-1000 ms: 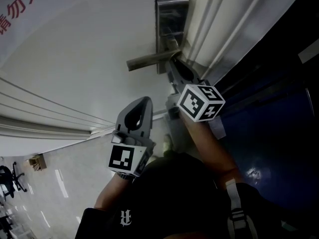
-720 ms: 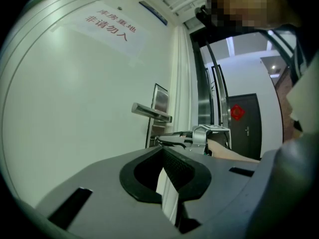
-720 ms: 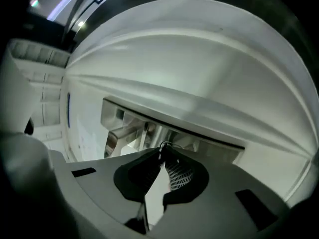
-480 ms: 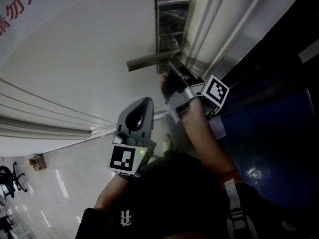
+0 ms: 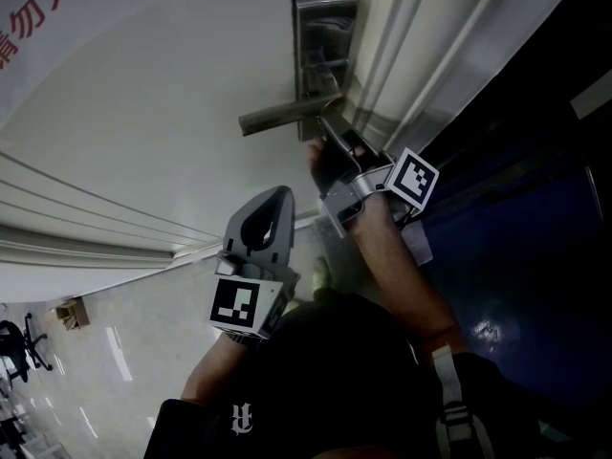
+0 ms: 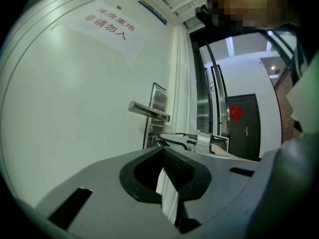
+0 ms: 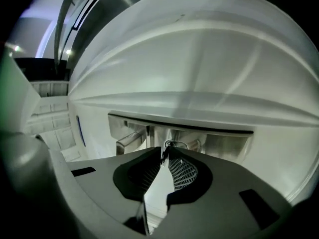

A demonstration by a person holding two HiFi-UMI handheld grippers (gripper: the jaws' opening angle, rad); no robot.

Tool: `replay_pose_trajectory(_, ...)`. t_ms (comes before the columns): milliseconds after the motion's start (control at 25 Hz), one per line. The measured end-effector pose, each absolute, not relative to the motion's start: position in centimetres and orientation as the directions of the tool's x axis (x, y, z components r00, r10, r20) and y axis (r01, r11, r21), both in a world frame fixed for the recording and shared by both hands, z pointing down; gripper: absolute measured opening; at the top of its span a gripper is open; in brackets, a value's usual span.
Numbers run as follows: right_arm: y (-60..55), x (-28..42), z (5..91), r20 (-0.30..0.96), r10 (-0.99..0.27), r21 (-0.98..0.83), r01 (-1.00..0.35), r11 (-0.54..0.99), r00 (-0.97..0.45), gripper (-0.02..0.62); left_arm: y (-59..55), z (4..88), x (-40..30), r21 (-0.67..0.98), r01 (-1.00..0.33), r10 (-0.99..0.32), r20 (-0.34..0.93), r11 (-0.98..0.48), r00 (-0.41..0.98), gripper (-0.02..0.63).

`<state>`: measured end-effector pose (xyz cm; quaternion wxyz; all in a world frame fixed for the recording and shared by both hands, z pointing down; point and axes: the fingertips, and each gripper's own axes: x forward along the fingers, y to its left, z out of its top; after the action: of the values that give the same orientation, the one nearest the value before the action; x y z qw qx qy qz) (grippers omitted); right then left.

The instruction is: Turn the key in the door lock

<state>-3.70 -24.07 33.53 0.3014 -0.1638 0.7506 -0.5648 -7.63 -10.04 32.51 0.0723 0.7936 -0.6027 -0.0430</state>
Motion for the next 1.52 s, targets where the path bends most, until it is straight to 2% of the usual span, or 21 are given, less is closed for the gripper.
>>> replay_pose_trajectory(160, -23.3, -2.3, 33.4, -0.236, -0.585, -0.927, -0.002, 0.376, -0.776, 0.029, -10.0, 32.5, -7.1, 0.171, -0.946, -0.959, 0.017, -0.277, 0.284, 0.006)
replay_pose_trajectory(320, -22.1, -1.6, 32.0, -0.166, -0.568, -0.762, -0.261, 0.593, -0.806, 0.029, -9.9, 32.5, -6.4, 0.168, -0.94, -0.953, 0.013, -0.297, 0.303, 0.006)
replay_pose_trajectory(440, -20.9, -2.0, 32.0, -0.027, -0.567, -0.425, -0.504, 0.752, -0.824, 0.028, -9.8, 32.3, -6.1, 0.166, -0.937, -0.95, 0.01, -0.306, 0.312, 0.006)
replay_pose_trajectory(560, -20.0, -2.6, 31.7, 0.07, -0.612, 0.051, -0.61, 0.79, -0.787, 0.028, -9.6, 32.2, -5.9, 0.163, -0.936, -0.949, 0.009, -0.311, 0.316, 0.006)
replay_pose_trajectory(640, -19.9, -3.0, 31.6, 0.093, -0.655, 0.285, -0.61, 0.739, -0.75, 0.029, -9.5, 32.1, -5.9, 0.16, -0.937, -0.949, 0.007, -0.311, 0.316, 0.006)
replay_pose_trajectory(760, -20.0, -3.4, 31.6, 0.093, -0.713, 0.546, -0.563, 0.62, -0.695, 0.03, -9.4, 32.0, -5.9, 0.158, -0.938, -0.95, 0.006, -0.309, 0.313, 0.006)
replay_pose_trajectory(960, -20.3, -4.3, 33.2, 0.111, -0.772, 0.842, -0.354, 0.408, -0.626, 0.073, -9.4, 31.8, -6.3, 0.157, -0.94, -0.952, 0.004, -0.302, 0.306, 0.006)
replay_pose_trajectory(1120, -20.8, -4.8, 33.7, 0.076, -0.789, 0.925, -0.253, 0.284, -0.61, 0.08, -9.6, 31.8, -6.5, 0.157, -0.943, -0.954, 0.004, -0.294, 0.299, 0.006)
replay_pose_trajectory(1320, -21.6, -5.8, 33.7, 0.044, -0.786, 0.953, -0.211, 0.219, -0.616, 0.08, -9.8, 31.9, -6.8, 0.156, -0.946, -0.958, 0.005, -0.284, 0.288, 0.006)
replay_pose_trajectory(1520, -22.2, -6.1, 33.5, 0.014, -0.795, 0.956, -0.225, 0.188, -0.606, 0.078, -10.0, 32.0, -7.3, 0.157, -0.95, -0.961, 0.012, -0.27, 0.275, 0.006)
